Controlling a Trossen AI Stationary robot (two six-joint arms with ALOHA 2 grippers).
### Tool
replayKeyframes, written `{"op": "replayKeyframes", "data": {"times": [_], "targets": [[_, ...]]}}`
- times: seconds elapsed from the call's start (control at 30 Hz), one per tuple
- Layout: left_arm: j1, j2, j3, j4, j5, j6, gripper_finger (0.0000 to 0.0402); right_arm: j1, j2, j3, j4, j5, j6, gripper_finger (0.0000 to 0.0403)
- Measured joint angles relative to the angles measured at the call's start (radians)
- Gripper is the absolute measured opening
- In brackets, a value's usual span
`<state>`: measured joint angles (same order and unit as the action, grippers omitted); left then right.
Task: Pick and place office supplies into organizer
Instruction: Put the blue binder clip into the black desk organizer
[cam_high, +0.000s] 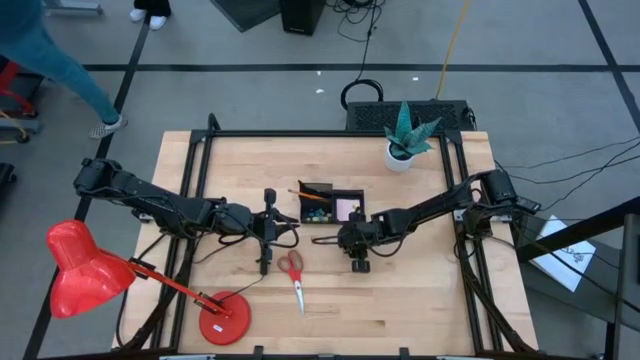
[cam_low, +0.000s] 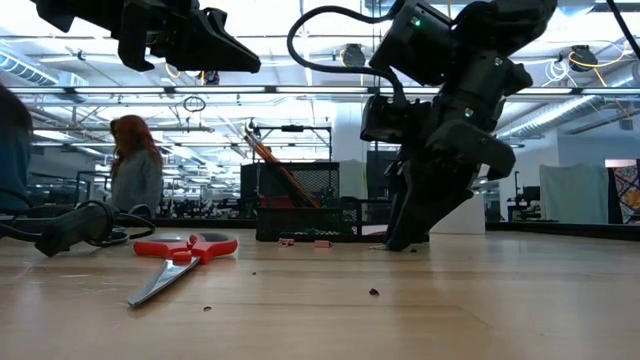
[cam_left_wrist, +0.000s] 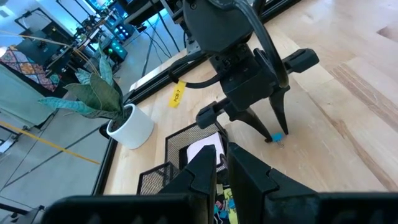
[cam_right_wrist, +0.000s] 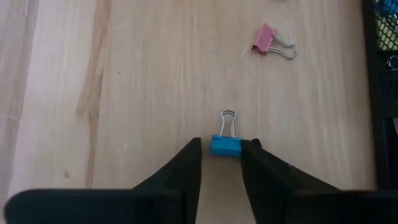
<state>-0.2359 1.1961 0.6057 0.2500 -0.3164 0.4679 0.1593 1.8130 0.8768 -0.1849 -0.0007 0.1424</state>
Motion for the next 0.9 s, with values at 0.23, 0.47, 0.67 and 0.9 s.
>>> {"op": "replayKeyframes", "data": {"times": [0.23, 0.47, 0.67, 0.9], "targets": [[0.0, 0.0, 0.0, 0.0, 0.0, 0.0, 0.0049, 0.001, -0.001, -0.001, 0.059, -0.003, -0.018, 0.0053], [0.0, 0.0, 0.0, 0.003, 0.0, 0.0, 0.0049, 0.001, -0.001, -0.001, 0.12, -0.001, -0.037, 0.0054], [0.0, 0.0, 0.0, 0.012, 0.0, 0.004, 0.0049, 0.001, -0.033, -0.003, 0.207, 0.004, -0.071, 0.0053], [0.0, 0.0, 0.0, 0.016, 0.0, 0.007, 0.0049, 0.0, -0.107, -0.005, 0.276, 0.079, -0.105, 0.0055]]}}
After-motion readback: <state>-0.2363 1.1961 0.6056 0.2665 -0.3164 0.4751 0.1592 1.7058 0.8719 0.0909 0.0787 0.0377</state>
